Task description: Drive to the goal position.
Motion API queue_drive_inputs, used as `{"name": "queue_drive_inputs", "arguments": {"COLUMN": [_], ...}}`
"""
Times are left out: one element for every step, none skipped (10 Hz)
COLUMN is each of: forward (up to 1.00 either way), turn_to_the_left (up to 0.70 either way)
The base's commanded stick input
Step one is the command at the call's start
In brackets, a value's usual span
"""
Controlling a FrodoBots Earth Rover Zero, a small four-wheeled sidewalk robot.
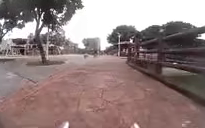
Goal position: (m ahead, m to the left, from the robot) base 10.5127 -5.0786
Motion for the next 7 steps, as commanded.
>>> {"name": "queue_drive_inputs", "arguments": {"forward": [0.70,0.70,0.70,0.70,0.70,0.70,0.70], "turn_to_the_left": [0.00,0.00,0.00,0.00,0.00,0.00,0.00]}}
